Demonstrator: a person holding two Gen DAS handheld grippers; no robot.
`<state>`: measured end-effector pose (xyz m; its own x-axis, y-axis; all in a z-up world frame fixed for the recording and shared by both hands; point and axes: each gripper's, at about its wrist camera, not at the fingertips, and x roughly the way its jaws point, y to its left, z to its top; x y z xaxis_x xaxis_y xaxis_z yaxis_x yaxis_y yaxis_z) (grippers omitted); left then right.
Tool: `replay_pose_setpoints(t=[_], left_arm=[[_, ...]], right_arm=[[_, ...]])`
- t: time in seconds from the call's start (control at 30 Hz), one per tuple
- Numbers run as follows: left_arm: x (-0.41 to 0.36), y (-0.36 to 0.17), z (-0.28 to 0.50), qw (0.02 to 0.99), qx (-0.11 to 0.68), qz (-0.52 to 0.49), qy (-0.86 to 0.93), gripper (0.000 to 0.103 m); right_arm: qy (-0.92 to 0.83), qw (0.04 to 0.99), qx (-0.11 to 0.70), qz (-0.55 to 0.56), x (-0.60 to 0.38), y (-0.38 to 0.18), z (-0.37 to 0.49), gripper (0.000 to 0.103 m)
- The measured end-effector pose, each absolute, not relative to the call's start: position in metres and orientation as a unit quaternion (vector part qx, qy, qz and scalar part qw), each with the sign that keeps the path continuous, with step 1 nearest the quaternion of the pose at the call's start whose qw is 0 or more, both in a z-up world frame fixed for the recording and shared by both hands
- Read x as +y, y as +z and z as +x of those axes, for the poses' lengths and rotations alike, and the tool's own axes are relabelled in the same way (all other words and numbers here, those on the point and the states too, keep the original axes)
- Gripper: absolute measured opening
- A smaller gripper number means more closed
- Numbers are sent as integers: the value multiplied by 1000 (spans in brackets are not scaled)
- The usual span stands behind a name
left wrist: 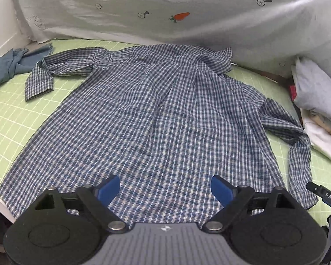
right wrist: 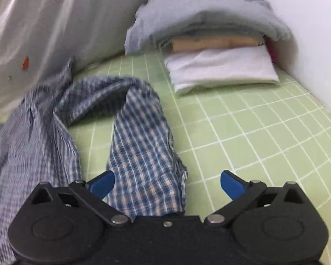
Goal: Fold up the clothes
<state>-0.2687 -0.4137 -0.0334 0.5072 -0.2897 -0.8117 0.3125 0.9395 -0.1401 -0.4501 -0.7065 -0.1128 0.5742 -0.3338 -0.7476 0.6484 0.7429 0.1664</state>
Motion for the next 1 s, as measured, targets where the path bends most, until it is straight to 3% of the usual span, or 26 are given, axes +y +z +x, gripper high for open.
replay_pose_setpoints(t=[0.03,0.1,0.17,0.2,0.23,0.53,0.6,0.63,0.7,0.73,0.83,1.0], left_arm=[[-415,-33,-270,868,464,13,-173,90],[-418,-32,-273,869,462,16,-173,90],[-421,-31,-275,870,461,18,-173,90],[-423,-31,-276,869,462,18,-174,90],[-425,-31,-276,869,463,18,-175,90],[-443,-33,-282,863,469,21,-185,90],[-447,-33,-284,862,471,21,-187,90],[-449,-33,-285,861,471,22,-188,90],[-453,-34,-286,860,473,23,-190,90],[-454,-34,-286,860,473,24,-189,90],[-457,-35,-285,859,475,26,-188,90],[-464,-38,-283,856,481,28,-188,91]], right_arm=[[-284,855,380,211,-710,-115,-447,103],[-277,850,401,199,-713,-117,-444,93],[-266,852,409,188,-715,-116,-447,45],[-258,855,410,187,-717,-114,-450,31],[-253,858,407,184,-719,-112,-453,7],[-425,851,289,-108,-716,-53,-493,11],[-446,828,306,-148,-717,-65,-497,33],[-443,817,334,-157,-719,-76,-497,52],[-419,812,398,-83,-730,-94,-501,52],[-425,817,389,-35,-734,-93,-507,55],[-439,821,349,107,-747,-87,-525,79],[-433,764,245,410,-785,-100,-549,84]])
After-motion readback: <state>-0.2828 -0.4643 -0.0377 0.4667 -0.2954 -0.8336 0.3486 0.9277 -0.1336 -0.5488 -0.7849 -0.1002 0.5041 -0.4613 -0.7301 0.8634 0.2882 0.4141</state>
